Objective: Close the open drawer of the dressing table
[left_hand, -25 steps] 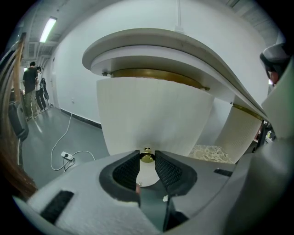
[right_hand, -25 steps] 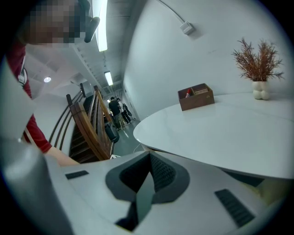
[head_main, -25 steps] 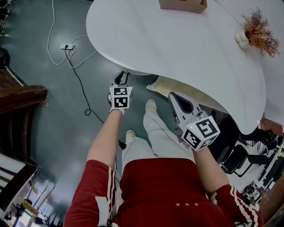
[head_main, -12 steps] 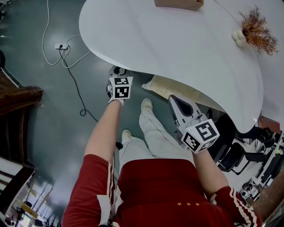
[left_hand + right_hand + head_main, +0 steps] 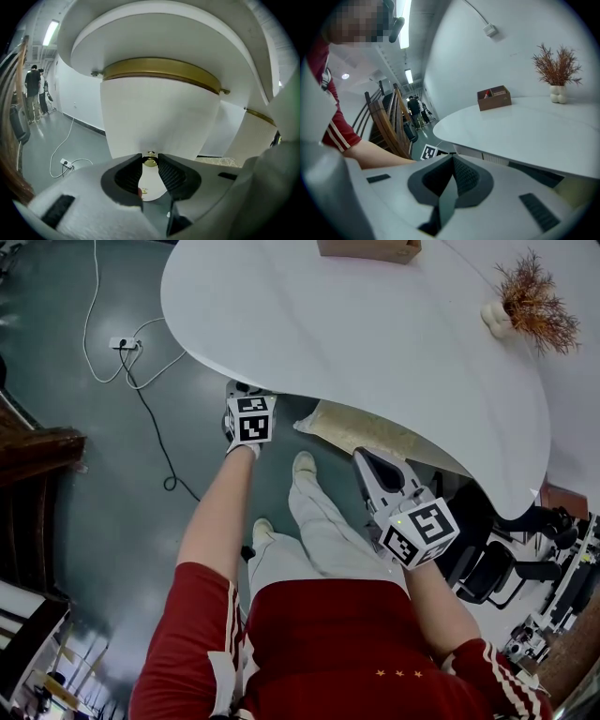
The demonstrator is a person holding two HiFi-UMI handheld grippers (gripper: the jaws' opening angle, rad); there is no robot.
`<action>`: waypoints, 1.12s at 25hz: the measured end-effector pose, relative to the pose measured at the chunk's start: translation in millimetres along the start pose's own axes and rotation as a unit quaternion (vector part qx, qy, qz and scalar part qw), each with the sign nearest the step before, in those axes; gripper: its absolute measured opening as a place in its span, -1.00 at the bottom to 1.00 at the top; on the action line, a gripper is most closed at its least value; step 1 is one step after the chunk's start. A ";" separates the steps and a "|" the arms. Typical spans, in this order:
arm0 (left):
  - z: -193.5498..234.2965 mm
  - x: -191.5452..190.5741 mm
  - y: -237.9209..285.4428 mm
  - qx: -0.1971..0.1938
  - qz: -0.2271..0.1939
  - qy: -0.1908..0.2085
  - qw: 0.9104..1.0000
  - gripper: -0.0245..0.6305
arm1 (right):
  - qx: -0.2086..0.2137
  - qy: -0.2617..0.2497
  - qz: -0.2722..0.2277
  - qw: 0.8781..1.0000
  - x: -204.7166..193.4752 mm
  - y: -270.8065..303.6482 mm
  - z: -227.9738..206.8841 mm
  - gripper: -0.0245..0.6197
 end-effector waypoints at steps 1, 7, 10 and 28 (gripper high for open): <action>0.2 -0.4 -0.3 -0.002 -0.004 -0.001 1.000 -0.61 | -0.002 -0.001 -0.001 1.000 -0.1 -0.3 -0.8 -0.91; -3.3 8.1 -15.2 -0.025 -0.010 0.002 1.000 -0.44 | -0.012 -0.006 -0.012 1.000 3.2 0.0 -7.4 -0.91; -1.9 13.3 -29.7 -0.027 -0.013 -0.004 1.000 -0.43 | -0.018 -0.007 -0.019 1.000 8.7 1.0 -8.8 -0.91; 16.7 66.4 -187.1 -0.022 -0.059 -0.010 0.998 -0.45 | 0.017 -0.027 -0.023 0.999 40.0 19.0 47.4 -0.91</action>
Point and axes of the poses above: the fingertips, and each gripper's own axes: y forward along the fingers, z to its left, x out of its top, the point moved 3 cm from there along -y, backward along the fingers, and after that the axes turned 5 degrees about -z, right-handed, at the moved point
